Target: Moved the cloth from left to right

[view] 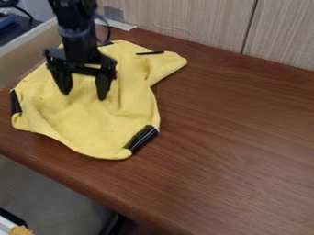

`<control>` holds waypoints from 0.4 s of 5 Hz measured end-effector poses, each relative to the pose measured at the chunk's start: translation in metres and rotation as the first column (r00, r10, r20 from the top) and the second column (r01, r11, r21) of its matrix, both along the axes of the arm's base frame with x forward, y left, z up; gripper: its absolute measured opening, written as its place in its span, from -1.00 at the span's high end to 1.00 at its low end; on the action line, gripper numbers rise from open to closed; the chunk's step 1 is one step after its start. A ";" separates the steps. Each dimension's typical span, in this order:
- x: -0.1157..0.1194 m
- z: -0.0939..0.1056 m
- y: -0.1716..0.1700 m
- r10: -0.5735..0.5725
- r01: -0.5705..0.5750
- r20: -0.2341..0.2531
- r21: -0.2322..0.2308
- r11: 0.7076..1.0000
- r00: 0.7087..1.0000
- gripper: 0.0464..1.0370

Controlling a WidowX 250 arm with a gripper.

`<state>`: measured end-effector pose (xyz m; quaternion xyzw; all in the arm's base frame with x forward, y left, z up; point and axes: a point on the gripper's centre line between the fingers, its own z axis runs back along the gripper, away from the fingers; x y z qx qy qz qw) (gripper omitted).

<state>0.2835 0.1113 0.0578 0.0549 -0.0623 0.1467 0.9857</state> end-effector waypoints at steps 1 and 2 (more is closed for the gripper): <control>0.002 -0.001 0.003 0.022 -0.022 0.018 0.012 1.000 1.000 -0.93; 0.003 -0.005 0.000 0.024 -0.024 0.017 -0.001 1.000 1.000 -0.93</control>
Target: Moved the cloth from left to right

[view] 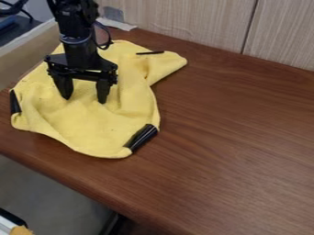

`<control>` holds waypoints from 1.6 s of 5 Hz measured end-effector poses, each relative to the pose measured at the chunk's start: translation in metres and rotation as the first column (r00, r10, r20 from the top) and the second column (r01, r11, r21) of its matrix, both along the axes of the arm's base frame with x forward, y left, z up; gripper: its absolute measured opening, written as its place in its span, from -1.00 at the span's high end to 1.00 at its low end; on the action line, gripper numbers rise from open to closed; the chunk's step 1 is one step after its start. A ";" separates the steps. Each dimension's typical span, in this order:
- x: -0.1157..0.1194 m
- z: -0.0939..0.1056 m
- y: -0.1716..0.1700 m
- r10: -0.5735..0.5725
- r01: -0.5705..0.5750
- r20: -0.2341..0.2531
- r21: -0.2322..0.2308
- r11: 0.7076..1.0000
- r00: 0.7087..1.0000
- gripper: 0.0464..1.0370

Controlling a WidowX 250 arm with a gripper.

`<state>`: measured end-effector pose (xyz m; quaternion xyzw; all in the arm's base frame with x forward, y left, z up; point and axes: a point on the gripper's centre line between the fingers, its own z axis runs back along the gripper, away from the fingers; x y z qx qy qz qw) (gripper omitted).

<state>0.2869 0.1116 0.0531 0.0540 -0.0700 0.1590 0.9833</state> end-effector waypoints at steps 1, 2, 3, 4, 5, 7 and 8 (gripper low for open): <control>0.007 -0.001 -0.011 -0.013 0.013 0.009 -0.021 1.000 1.000 -0.93; 0.017 -0.001 -0.032 -0.054 0.054 0.021 -0.036 0.998 0.998 -0.93; 0.029 -0.001 -0.070 -0.118 0.120 0.037 -0.065 0.991 0.992 -0.93; 0.034 0.000 -0.103 -0.177 0.181 0.046 -0.090 0.979 0.983 -0.93; 0.033 0.000 -0.128 -0.253 0.256 0.039 -0.100 0.962 0.967 -0.93; 0.024 0.002 -0.134 -0.293 0.294 0.026 -0.096 0.951 0.956 -0.93; 0.025 0.014 -0.134 -0.309 0.313 0.057 -0.080 0.946 0.949 -0.93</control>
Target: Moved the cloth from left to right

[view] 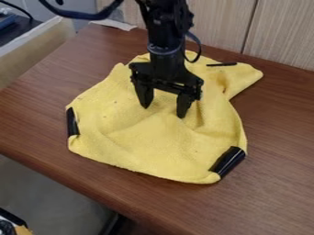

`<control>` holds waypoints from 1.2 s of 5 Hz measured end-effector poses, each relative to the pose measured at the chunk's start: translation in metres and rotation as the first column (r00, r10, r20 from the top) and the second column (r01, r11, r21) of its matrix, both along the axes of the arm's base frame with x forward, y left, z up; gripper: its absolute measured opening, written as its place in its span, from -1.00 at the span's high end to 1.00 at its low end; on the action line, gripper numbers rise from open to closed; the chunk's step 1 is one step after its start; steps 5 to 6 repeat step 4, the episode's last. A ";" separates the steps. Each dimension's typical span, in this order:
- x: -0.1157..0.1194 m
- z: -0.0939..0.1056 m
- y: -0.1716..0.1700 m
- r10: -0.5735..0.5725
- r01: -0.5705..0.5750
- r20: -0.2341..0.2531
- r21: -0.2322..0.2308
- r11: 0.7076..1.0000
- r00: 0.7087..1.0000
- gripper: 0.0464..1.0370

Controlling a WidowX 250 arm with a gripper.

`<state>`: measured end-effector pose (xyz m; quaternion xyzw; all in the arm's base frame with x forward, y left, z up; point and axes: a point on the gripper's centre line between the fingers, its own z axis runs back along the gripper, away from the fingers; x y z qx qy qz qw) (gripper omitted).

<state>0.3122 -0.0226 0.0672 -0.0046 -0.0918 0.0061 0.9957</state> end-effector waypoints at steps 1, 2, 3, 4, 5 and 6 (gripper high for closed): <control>0.000 0.013 -0.003 -0.017 0.018 0.030 -0.015 1.000 0.999 -0.93; -0.004 0.025 -0.001 -0.030 0.030 0.045 -0.018 0.999 0.999 -0.93; -0.006 0.052 0.006 -0.031 0.032 0.086 -0.015 0.999 0.996 -0.93; -0.014 0.073 0.020 -0.036 0.032 0.122 0.033 0.999 0.992 -0.93; -0.014 0.073 0.020 -0.036 0.032 0.122 0.033 0.999 0.992 -0.93; -0.014 0.073 0.020 -0.036 0.032 0.122 0.033 0.999 0.992 -0.93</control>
